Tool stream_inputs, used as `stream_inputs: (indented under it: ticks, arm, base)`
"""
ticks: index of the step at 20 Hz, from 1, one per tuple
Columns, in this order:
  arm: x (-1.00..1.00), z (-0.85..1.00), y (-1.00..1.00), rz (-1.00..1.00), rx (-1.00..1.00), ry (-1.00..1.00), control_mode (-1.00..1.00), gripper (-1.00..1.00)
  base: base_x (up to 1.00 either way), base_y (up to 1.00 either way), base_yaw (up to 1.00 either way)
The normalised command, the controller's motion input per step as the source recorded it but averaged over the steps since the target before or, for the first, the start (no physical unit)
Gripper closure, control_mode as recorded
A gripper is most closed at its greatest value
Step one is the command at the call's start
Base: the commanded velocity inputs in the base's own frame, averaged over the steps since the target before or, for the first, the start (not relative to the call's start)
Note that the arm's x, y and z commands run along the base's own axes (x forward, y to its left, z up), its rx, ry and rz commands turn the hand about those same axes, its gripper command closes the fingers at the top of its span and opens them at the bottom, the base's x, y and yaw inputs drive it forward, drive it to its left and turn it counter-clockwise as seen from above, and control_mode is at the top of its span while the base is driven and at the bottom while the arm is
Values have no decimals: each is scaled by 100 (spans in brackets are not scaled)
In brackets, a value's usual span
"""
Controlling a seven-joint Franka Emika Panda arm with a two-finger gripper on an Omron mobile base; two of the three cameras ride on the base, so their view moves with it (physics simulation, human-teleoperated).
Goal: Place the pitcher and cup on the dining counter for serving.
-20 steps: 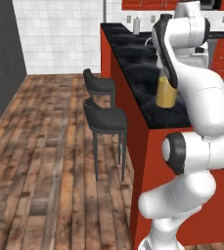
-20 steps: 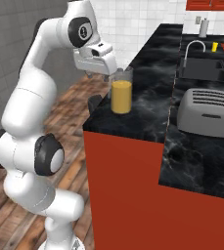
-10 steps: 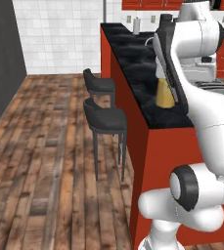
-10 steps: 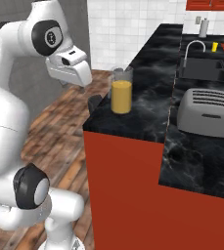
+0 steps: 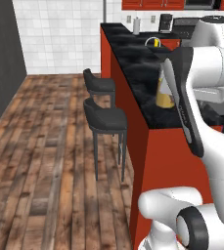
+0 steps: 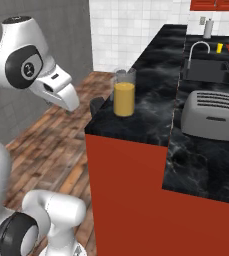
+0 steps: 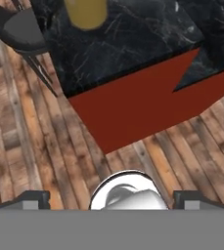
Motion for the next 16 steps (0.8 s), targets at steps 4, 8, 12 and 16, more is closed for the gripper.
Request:
stream_inputs:
  ticks: [4, 8, 12, 16]
  arm:
    - [-9, -9, 0, 1, 0, -3, 100, -100]
    - [0, 0, 0, 0, 0, 0, 100, -100]
    - [0, 0, 0, 0, 0, 0, 100, -100]
    - [0, 0, 0, 0, 0, 0, 100, -100]
  base:
    - [-38, 0, 7]
    - [-99, -21, 21]
    - [-92, -86, 17]
    - [-56, -100, 10]
